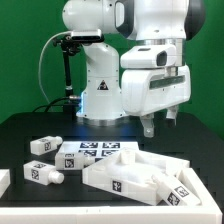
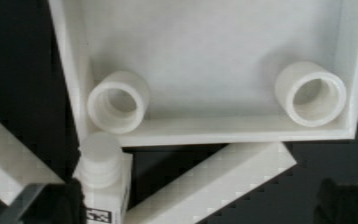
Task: Assemble one leg
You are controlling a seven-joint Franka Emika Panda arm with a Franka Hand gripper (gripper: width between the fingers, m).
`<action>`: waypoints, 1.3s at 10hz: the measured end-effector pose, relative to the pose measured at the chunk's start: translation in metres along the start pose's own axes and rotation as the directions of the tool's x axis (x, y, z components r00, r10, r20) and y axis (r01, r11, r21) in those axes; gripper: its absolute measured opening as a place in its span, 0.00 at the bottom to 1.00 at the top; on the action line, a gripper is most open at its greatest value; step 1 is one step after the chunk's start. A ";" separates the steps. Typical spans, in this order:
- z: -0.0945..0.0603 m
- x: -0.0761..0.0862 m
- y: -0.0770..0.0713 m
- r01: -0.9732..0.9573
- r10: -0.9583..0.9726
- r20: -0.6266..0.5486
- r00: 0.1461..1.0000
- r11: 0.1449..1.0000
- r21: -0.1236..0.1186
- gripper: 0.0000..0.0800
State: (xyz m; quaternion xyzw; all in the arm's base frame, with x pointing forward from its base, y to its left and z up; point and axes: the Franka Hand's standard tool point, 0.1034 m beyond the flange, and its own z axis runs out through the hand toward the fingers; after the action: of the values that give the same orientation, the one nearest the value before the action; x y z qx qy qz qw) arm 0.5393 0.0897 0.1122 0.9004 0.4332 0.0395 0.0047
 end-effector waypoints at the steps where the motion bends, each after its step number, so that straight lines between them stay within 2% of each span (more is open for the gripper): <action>1: 0.000 0.000 0.000 0.000 0.000 0.000 1.000 1.000 0.000 0.81; 5: -0.001 0.003 0.002 0.003 -0.003 -0.003 1.000 1.000 -0.005 0.81; 6: -0.007 0.014 0.011 0.012 -0.012 -0.015 1.000 1.000 -0.024 0.81; 7: -0.007 0.028 0.022 0.012 -0.012 -0.022 1.000 1.000 -0.026 0.81; 9: 0.008 0.057 0.044 0.006 -0.008 -0.045 0.999 1.000 -0.027 0.81; 10: 0.018 0.061 0.051 0.000 -0.001 -0.033 0.999 1.000 -0.012 0.81; 11: 0.029 0.061 0.059 0.034 -0.035 -0.041 0.999 0.999 -0.013 0.81; 13: 0.029 0.061 0.059 0.024 -0.024 -0.041 0.999 1.000 -0.013 0.81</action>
Offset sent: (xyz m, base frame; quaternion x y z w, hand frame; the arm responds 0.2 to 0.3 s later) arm 0.0000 0.0000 0.0000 0.0000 0.0000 0.0000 1.0000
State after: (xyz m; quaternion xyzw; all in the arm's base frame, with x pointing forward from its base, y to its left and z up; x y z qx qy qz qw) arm 0.6256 0.1017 0.0899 0.8941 0.4438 0.0609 0.0020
